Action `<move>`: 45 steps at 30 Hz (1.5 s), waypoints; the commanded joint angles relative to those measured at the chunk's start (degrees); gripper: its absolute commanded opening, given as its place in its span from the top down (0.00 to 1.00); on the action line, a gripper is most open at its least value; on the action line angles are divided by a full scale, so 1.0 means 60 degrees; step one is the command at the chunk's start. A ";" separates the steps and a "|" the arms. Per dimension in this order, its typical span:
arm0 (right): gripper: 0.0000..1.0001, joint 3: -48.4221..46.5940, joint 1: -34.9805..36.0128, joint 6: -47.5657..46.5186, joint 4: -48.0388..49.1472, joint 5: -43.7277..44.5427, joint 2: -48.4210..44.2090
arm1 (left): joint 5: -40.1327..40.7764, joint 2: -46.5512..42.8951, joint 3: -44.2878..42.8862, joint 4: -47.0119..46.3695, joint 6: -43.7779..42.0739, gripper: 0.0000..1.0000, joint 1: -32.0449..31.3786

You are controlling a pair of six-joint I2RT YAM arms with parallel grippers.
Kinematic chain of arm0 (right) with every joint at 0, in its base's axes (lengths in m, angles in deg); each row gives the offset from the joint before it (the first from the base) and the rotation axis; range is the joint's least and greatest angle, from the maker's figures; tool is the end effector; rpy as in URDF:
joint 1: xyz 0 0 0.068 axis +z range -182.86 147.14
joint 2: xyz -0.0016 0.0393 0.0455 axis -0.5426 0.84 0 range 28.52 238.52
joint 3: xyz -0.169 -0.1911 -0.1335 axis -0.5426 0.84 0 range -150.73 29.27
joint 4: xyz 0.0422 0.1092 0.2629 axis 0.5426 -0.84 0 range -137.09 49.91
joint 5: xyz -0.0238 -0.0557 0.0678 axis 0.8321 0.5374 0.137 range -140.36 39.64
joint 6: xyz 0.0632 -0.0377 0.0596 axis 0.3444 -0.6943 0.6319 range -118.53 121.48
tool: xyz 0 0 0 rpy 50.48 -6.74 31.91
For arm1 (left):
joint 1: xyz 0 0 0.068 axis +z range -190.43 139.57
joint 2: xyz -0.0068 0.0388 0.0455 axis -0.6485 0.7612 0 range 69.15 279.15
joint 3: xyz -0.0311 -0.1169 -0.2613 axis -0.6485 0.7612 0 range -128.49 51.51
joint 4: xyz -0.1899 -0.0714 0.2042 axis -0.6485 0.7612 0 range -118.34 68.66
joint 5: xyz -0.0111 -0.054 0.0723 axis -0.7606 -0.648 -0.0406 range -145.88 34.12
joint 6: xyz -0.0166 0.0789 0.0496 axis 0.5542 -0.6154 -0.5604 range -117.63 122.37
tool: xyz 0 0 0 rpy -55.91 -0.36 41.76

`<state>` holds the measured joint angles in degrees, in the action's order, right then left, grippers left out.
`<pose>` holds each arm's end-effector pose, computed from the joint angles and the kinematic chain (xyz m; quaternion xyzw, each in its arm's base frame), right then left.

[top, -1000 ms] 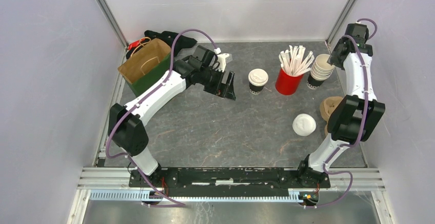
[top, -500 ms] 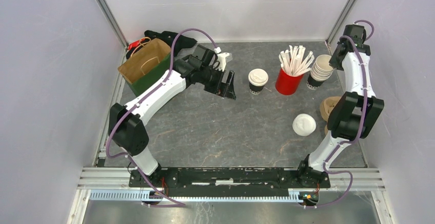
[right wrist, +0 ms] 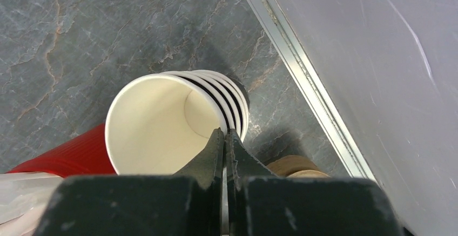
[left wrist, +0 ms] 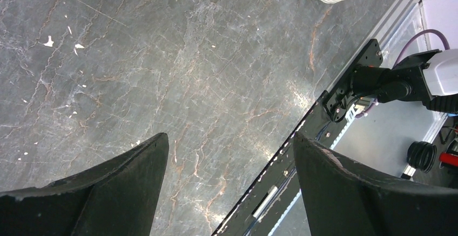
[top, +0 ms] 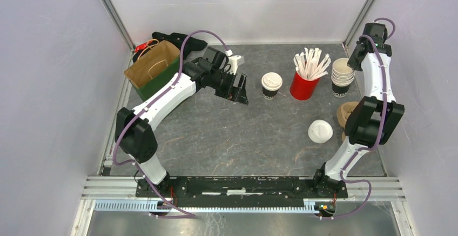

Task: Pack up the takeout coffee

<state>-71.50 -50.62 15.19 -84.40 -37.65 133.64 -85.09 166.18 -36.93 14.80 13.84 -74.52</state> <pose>0.4453 -0.1624 0.3042 0.2898 0.8844 -0.1159 0.3469 0.3287 -0.2729 0.2929 0.2604 0.8802 -0.3425 0.2003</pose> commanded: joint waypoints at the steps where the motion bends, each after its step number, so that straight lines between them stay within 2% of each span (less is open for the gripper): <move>1: 1.00 -0.0512 -0.0007 0.0003 0.0159 -0.0076 0.0048 | -0.0356 0.0085 -0.0389 -0.0245 -0.0297 0.09 0.0045; 6: 1.00 -0.0300 -0.0175 0.0418 0.0346 -0.0488 -0.0075 | -0.0347 0.0045 -0.0327 -0.0243 -0.0298 0.09 0.0050; 16: 1.00 0.2328 -0.1213 0.1825 0.2300 -0.3502 -0.1467 | -0.0365 0.0038 -0.0337 -0.0162 -0.0312 0.09 0.0051; 19: 1.00 0.2854 -0.1317 0.1798 0.2756 -0.3258 -0.1983 | -0.0393 0.0066 -0.0389 -0.0125 -0.0314 0.09 0.0047; 22: 1.00 0.2402 -0.1414 0.1758 0.2252 -0.3546 -0.1835 | -0.0444 0.0073 -0.0382 -0.0128 -0.0307 0.09 0.0048; 25: 1.00 0.3041 -0.1464 0.2047 0.2838 -0.3486 -0.2163 | -0.0497 0.0051 -0.0336 -0.0119 -0.0287 0.09 0.0046; 27: 1.00 0.2773 -0.1532 0.2060 0.2550 -0.3669 -0.1957 | -0.0534 0.0058 -0.0338 -0.0128 -0.0284 0.09 0.0042; 31: 1.00 0.2789 -0.1514 0.1967 0.3128 -0.3042 -0.2455 | -0.0539 -0.0053 -0.0217 -0.0136 -0.0261 0.09 0.0041; 34: 1.00 0.1659 -0.1560 0.1916 0.1832 -0.3531 -0.1807 | -0.0561 -0.0066 -0.0173 -0.0145 -0.0269 0.09 0.0053; 35: 1.00 0.1461 -0.1435 0.1793 0.1727 -0.3175 -0.1828 | -0.0562 -0.0065 -0.0184 -0.0143 -0.0255 0.09 0.0043; 37: 1.00 0.2086 -0.1376 0.1629 0.2269 -0.2693 -0.2106 | -0.0573 -0.0066 -0.0187 -0.0154 -0.0253 0.09 0.0042; 40: 1.00 0.1865 -0.1800 0.1745 0.1446 -0.3739 -0.1474 | -0.0650 -0.0019 -0.0260 -0.0159 -0.0248 0.09 0.0042; 43: 1.00 0.2549 -0.1655 0.1577 0.2294 -0.3448 -0.1856 | -0.0615 -0.0083 -0.0187 -0.0139 -0.0256 0.09 0.0034; 45: 1.00 0.2332 -0.1766 0.1655 0.1841 -0.4054 -0.1460 | -0.0672 -0.0077 -0.0154 -0.0145 -0.0241 0.09 0.0042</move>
<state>-56.94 -60.52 25.42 -73.41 -58.18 123.61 -87.17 166.18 -36.93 14.82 13.84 -74.52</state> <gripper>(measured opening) 0.010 0.910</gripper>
